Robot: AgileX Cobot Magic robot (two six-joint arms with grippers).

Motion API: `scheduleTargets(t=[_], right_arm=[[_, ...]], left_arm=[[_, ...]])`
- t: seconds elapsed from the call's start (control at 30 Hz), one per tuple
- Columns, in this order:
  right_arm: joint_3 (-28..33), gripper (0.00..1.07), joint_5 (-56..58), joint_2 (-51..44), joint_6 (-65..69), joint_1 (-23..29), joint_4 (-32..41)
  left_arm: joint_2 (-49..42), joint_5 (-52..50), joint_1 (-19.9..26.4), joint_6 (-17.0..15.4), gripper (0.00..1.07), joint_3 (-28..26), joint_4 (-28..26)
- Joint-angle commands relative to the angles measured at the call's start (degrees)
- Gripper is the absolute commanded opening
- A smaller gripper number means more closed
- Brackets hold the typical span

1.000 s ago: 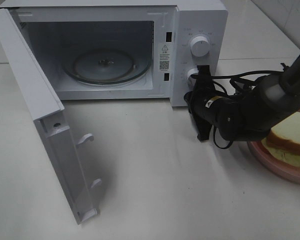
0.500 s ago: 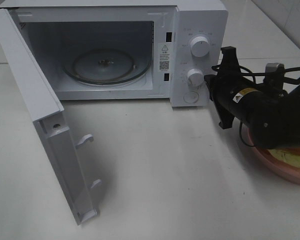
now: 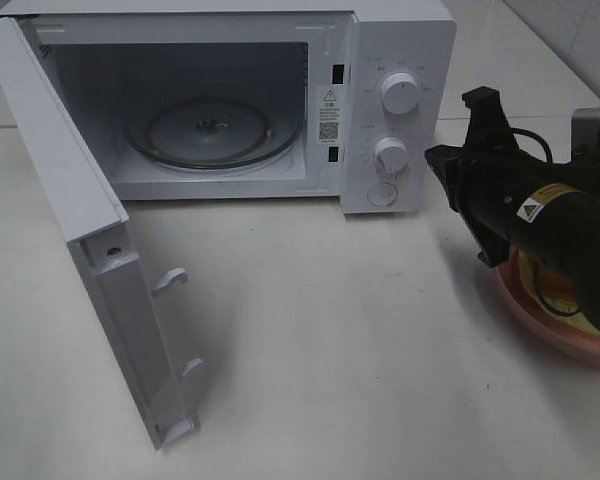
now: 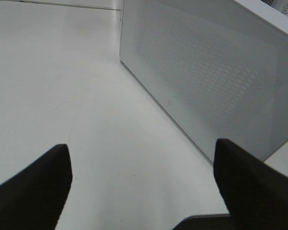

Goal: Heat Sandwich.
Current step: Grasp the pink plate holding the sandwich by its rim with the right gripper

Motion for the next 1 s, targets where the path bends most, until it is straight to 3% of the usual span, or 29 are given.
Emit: scheduleTargets(t=[0.03, 0.43, 0.53, 0.63, 0.67, 0.77, 0.8, 0.87, 0.9, 0.93, 1.0], right_arm=[[0.9, 0.02, 2.1, -3.8, -3.7, 0.0, -4.1], [0.9, 0.04, 20.8, -17.3, -16.4, 0.0, -18.1], [0.9, 0.06, 26.2, -19.5, -16.0, 0.0, -27.9], [0.9, 0.09, 28.3, -20.4, -14.4, 0.0, -33.2], [0.9, 0.15, 29.8, -21.5, -13.0, 0.0, -38.3], [0.6, 0.23, 31.5, -22.6, -10.4, 0.0, -42.6], [-0.5, 0.35, 35.0, -23.4, -6.6, 0.0, -46.9], [-1.8, 0.46, 38.8, -23.9, -1.4, 0.0, -52.5], [-1.8, 0.46, 38.8, -23.9, -1.4, 0.0, -52.5], [-3.2, 0.56, 42.4, -24.4, 3.6, 0.0, -58.7], [-4.3, 0.64, 44.5, -24.6, 8.9, 0.0, -65.0]], left_arm=[[-1.3, -0.6, -0.1, 0.0, 0.76, 0.1, -0.2], [-1.3, -0.6, -0.1, 0.0, 0.76, 0.1, -0.2], [-1.3, -0.6, -0.1, 0.0, 0.76, 0.1, -0.2], [-1.3, -0.6, -0.1, 0.0, 0.76, 0.1, -0.2], [-1.3, -0.6, -0.1, 0.0, 0.76, 0.1, -0.2], [-1.3, -0.6, -0.1, 0.0, 0.76, 0.1, -0.2], [-1.3, -0.6, -0.1, 0.0, 0.76, 0.1, -0.2], [-1.3, -0.6, -0.1, 0.0, 0.76, 0.1, -0.2], [-1.3, -0.6, -0.1, 0.0, 0.76, 0.1, -0.2], [-1.3, -0.6, -0.1, 0.0, 0.76, 0.1, -0.2], [-1.3, -0.6, -0.1, 0.0, 0.76, 0.1, -0.2]])
